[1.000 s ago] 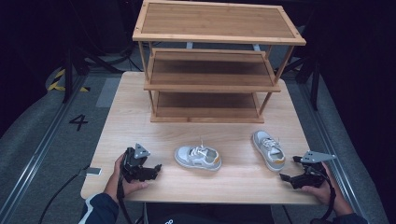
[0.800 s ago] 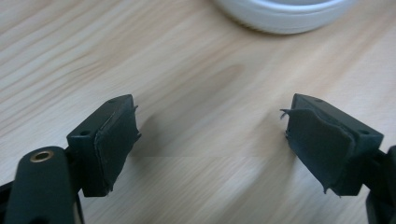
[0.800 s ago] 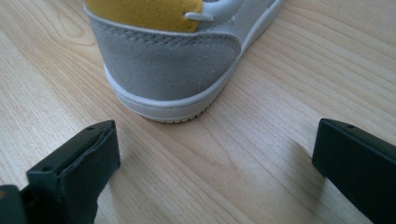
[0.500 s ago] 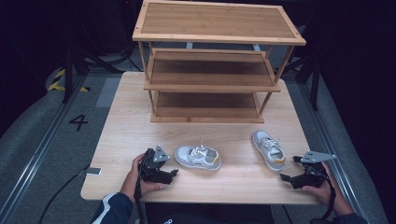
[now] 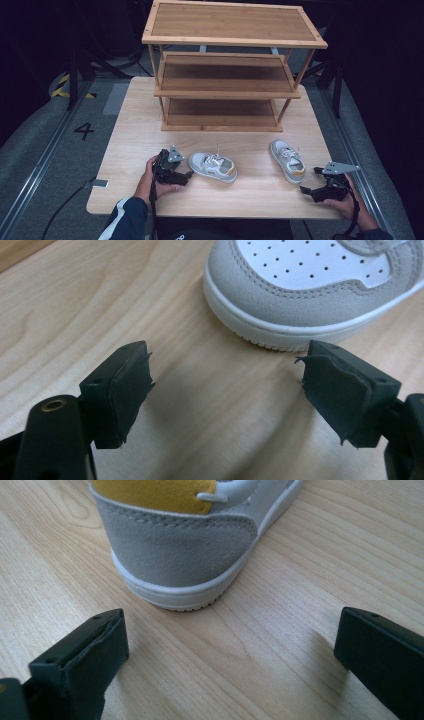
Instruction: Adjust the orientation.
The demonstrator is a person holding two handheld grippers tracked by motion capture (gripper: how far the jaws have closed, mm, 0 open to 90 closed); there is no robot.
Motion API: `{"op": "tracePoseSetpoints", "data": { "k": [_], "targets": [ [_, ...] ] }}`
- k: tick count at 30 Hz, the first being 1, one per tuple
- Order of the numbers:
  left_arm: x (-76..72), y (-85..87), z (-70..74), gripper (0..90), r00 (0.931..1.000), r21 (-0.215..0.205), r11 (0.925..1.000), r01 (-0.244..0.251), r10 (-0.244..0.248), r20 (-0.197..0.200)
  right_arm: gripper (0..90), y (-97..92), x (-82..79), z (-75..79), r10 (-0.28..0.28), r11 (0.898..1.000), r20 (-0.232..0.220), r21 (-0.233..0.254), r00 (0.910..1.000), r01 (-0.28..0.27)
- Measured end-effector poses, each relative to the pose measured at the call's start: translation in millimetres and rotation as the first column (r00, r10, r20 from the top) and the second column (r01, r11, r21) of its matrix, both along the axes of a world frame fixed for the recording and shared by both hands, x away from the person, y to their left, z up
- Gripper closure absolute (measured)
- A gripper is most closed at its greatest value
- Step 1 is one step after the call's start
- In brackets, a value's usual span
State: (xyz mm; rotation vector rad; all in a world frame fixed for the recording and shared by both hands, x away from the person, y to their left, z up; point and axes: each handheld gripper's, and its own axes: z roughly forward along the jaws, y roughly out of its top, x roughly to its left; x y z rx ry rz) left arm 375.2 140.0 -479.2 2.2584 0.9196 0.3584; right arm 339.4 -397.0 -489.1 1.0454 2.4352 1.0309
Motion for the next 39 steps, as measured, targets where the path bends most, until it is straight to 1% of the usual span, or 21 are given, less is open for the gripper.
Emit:
{"op": "tracePoseSetpoints", "data": {
  "k": [2,4,5,6,8,13,15,16,17,18,21,23,27,29,30,31,33,35,36,38,39],
  "targets": [
    [5.3,0.1,0.3,20.7,1.0000,0.006,1.0000,-0.007,0.007,0.003,1.2,0.0,0.0,0.0,0.000,1.000,0.000,0.000,1.0000,0.000],
    [10.9,-0.6,-0.6,21.0,0.9998,-0.011,0.9998,-0.015,0.015,-0.009,1.2,0.0,0.0,0.0,0.000,1.000,0.000,0.000,1.0000,0.000],
    [13.8,-0.1,-0.2,21.2,1.0000,-0.002,1.0000,-0.006,0.006,0.001,1.2,0.0,0.0,0.0,0.000,1.000,0.000,0.000,1.0000,0.000],
    [16.5,-0.3,-1.0,21.4,1.0000,-0.008,0.9999,-0.007,0.008,0.006,1.2,0.0,0.0,0.0,0.000,1.000,0.000,0.000,1.0000,0.000],
    [22.5,-1.3,-1.3,22.0,0.9999,-0.020,0.9998,-0.010,0.010,-0.003,1.2,0.0,-0.1,0.0,-0.001,1.000,0.000,0.000,1.0000,0.001],
    [32.0,-5.1,-0.6,23.3,0.9999,-0.020,0.9998,-0.010,0.010,-0.010,1.2,-0.2,-0.1,0.0,-0.001,1.000,0.000,-0.001,1.0000,0.001],
    [28.9,-6.6,1.9,26.4,0.9998,-0.024,0.9997,0.003,-0.004,-0.022,1.3,-0.3,-0.1,0.0,0.000,1.000,0.000,0.000,1.0000,0.000],
    [24.9,-8.1,4.9,25.2,0.9994,-0.033,0.9993,0.017,-0.018,-0.029,1.3,-0.4,-0.2,0.1,0.000,1.000,0.000,-0.001,1.0000,0.000],
    [20.4,-10.2,9.2,25.3,0.9990,-0.026,0.9991,0.033,-0.034,-0.030,1.3,-0.4,-0.3,0.1,-0.001,1.000,0.000,0.000,1.0000,0.001],
    [15.0,-13.2,14.7,25.2,0.9983,-0.026,0.9983,0.053,-0.054,-0.024,1.4,-0.5,-0.5,0.1,-0.002,1.000,-0.002,0.001,1.0000,0.002],
    [-0.4,-21.2,30.8,25.5,0.9961,-0.050,0.9949,0.088,-0.088,0.006,1.4,-0.5,-0.6,0.2,-0.002,1.000,-0.002,0.001,1.0000,0.002],
    [-11.6,-28.0,43.2,26.4,0.9935,-0.078,0.9905,0.114,-0.113,0.017,1.5,-0.7,-0.7,0.2,-0.002,1.000,-0.002,0.000,1.0000,0.002],
    [-27.6,-45.9,60.7,30.3,0.9834,-0.074,0.9808,0.180,-0.178,0.037,1.6,-0.8,-0.7,0.2,-0.002,1.000,-0.002,0.000,1.0000,0.002],
    [-33.9,-55.5,66.7,31.6,0.9788,-0.089,0.9751,0.203,-0.199,0.046,1.6,-0.8,-0.7,0.2,-0.002,1.000,-0.002,0.000,1.0000,0.002],
    [-36.4,-59.9,69.2,33.1,0.9739,-0.089,0.9703,0.225,-0.221,0.050,1.6,-0.8,-0.7,0.2,-0.002,1.000,-0.002,0.000,1.0000,0.002],
    [-38.9,-64.8,70.7,33.7,0.9697,-0.092,0.9659,0.242,-0.237,0.058,1.6,-0.8,-0.7,0.2,-0.002,1.000,-0.002,0.000,1.0000,0.002],
    [-42.8,-74.4,72.9,34.7,0.9612,-0.074,0.9595,0.272,-0.267,0.068,1.6,-0.9,-0.7,0.2,-0.002,1.000,-0.001,0.000,1.0000,0.002],
    [-44.8,-82.9,73.2,37.4,0.9543,-0.080,0.9518,0.296,-0.291,0.068,1.6,-0.8,-0.7,0.2,-0.002,1.000,-0.002,0.000,1.0000,0.002],
    [-44.8,-82.9,73.2,37.4,0.9543,-0.080,0.9518,0.296,-0.291,0.068,1.6,-0.8,-0.7,0.2,-0.002,1.000,-0.002,0.000,1.0000,0.002],
    [-44.9,-91.2,71.8,37.4,0.9477,-0.068,0.9460,0.317,-0.313,0.063,1.6,-0.8,-0.7,0.2,-0.002,1.000,-0.002,0.001,1.0000,0.002],
    [-43.8,-95.4,70.6,37.5,0.9447,-0.044,0.9447,0.325,-0.322,0.061,1.6,-0.8,-0.7,0.2,-0.002,1.000,-0.002,0.000,1.0000,0.002]
  ]
}}
